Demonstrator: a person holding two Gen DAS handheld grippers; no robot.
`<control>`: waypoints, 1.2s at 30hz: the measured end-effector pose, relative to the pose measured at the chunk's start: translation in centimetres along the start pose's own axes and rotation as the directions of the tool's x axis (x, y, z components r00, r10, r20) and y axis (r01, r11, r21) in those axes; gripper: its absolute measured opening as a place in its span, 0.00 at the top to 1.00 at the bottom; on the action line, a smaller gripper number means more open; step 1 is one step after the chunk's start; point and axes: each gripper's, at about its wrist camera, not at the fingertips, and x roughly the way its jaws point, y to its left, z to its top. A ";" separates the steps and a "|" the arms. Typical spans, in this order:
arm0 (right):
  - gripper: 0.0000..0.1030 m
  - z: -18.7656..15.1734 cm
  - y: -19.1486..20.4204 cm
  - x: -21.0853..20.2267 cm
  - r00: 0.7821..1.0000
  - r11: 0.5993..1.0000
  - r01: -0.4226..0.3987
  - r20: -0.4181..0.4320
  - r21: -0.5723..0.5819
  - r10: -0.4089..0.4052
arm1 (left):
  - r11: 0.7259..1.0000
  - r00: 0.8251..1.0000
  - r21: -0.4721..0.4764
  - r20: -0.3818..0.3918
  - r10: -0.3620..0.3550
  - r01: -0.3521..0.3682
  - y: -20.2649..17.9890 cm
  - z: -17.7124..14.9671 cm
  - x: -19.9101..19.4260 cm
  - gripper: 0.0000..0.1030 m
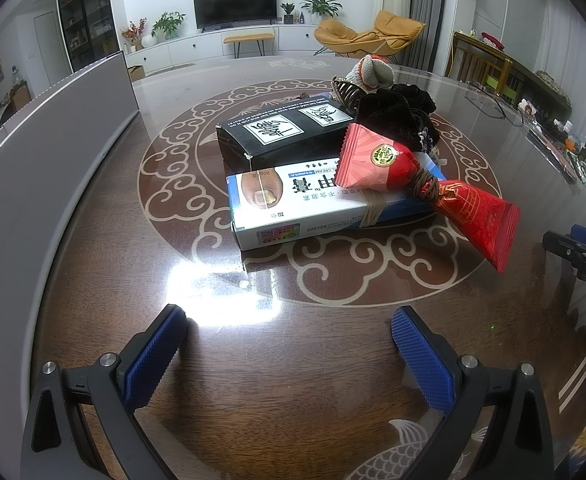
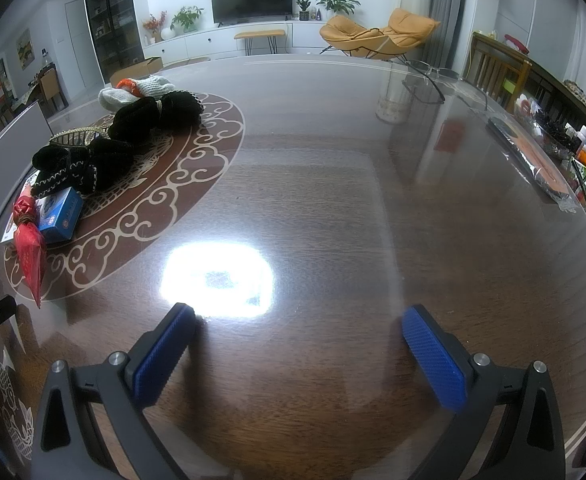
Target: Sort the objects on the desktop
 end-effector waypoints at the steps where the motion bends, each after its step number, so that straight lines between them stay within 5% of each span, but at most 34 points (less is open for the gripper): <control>1: 0.00 0.0 0.0 0.0 1.000 1.000 0.000 0.000 0.000 0.000 | 1.000 1.000 0.000 0.000 0.000 0.000 0.0 0.0 0.0 0.00; 29: 0.00 0.0 0.0 0.0 1.000 1.000 0.000 0.000 -0.001 0.000 | 1.000 1.000 0.000 0.001 -0.003 0.003 0.0 0.0 0.1 0.00; 36: 0.00 0.0 0.0 0.0 1.000 1.000 0.000 0.000 -0.001 0.000 | 0.999 0.999 -0.002 0.004 -0.051 0.051 0.4 0.1 -0.2 0.00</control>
